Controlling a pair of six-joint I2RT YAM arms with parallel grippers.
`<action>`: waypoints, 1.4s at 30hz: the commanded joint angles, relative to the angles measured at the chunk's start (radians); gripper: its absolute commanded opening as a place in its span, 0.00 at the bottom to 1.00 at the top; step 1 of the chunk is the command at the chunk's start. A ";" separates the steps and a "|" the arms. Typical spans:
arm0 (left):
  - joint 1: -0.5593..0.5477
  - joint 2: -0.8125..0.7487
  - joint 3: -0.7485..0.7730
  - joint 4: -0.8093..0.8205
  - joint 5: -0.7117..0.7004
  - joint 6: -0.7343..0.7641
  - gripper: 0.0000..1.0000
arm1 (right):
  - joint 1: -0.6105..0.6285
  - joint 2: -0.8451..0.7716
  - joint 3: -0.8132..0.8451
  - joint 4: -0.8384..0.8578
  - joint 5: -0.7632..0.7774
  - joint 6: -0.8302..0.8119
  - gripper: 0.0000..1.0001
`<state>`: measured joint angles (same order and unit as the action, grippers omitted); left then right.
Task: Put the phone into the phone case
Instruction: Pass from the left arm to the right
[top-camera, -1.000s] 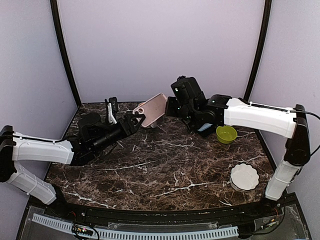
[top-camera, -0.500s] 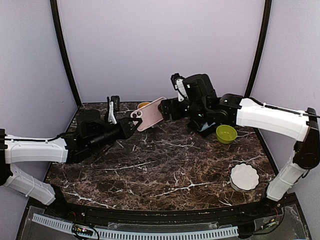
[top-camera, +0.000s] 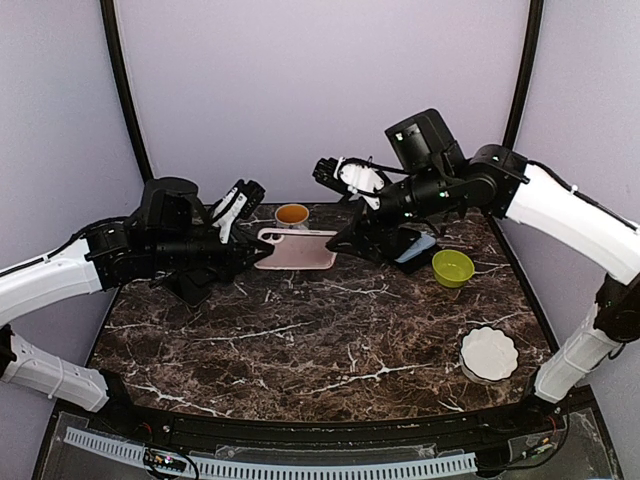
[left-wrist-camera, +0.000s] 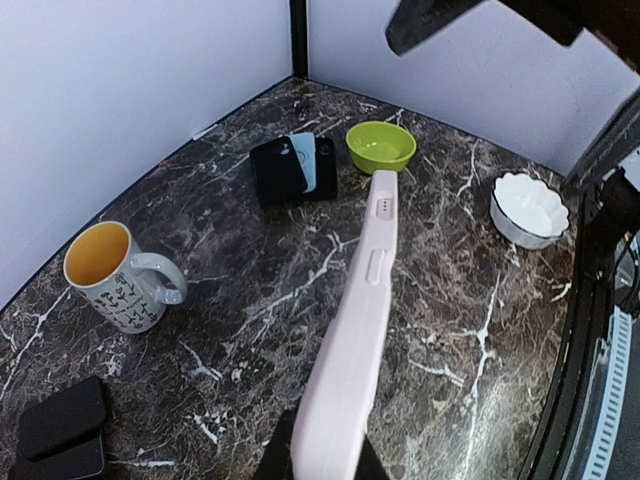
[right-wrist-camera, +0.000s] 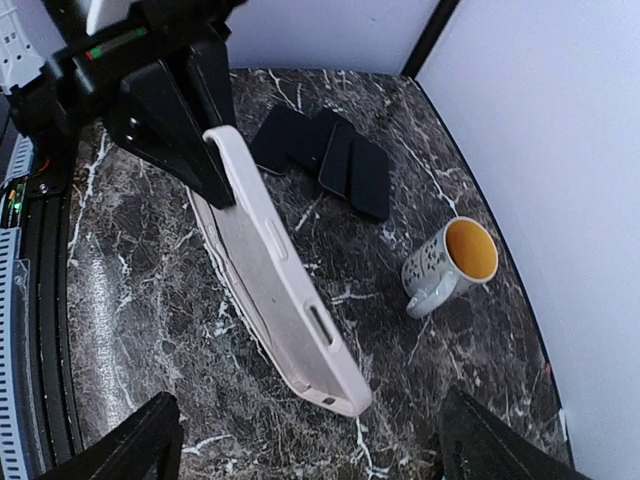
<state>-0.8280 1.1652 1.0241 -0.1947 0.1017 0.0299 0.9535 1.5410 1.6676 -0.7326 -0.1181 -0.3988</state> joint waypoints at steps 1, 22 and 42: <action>-0.003 -0.006 0.070 -0.156 0.053 0.151 0.00 | -0.002 0.077 0.107 -0.088 -0.131 -0.077 0.84; -0.005 -0.019 0.040 -0.069 0.136 0.156 0.00 | 0.007 0.209 0.146 0.014 -0.277 -0.007 0.40; -0.005 -0.038 0.023 -0.043 0.078 0.123 0.23 | 0.009 0.188 0.058 0.143 -0.153 0.225 0.00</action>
<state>-0.8276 1.1671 1.0561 -0.2829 0.2214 0.1761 0.9623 1.7561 1.7695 -0.7166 -0.3649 -0.3519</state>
